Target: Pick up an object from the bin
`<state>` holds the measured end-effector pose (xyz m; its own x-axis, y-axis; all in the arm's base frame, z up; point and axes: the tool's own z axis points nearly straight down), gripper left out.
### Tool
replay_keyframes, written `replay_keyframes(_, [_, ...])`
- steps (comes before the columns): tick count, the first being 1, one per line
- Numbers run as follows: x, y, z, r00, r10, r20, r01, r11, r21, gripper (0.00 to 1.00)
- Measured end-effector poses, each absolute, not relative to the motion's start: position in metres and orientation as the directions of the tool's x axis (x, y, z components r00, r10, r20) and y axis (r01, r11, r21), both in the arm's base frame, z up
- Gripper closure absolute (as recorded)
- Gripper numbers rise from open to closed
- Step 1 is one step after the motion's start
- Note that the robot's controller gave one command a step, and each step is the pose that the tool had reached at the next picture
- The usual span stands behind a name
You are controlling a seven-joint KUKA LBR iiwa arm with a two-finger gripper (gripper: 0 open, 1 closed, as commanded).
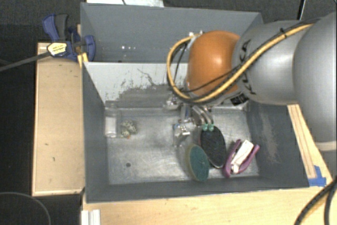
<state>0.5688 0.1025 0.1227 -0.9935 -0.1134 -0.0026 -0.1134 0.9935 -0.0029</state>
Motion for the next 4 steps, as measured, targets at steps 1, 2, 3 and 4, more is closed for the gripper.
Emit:
replay_keyframes(1, [0.540,0.015,0.135,-0.982,-0.189,-0.011,-0.189,0.982,-0.003,0.00])
replay_keyframes(2, [0.545,-0.033,0.089,-0.909,-0.417,-0.015,-0.417,0.909,-0.001,0.00])
replay_keyframes(3, [0.536,-0.054,0.081,-0.905,-0.426,-0.007,-0.426,0.905,-0.001,0.00])
replay_keyframes(4, [0.535,-0.056,0.080,-0.907,-0.420,-0.004,-0.420,0.907,0.000,1.00])
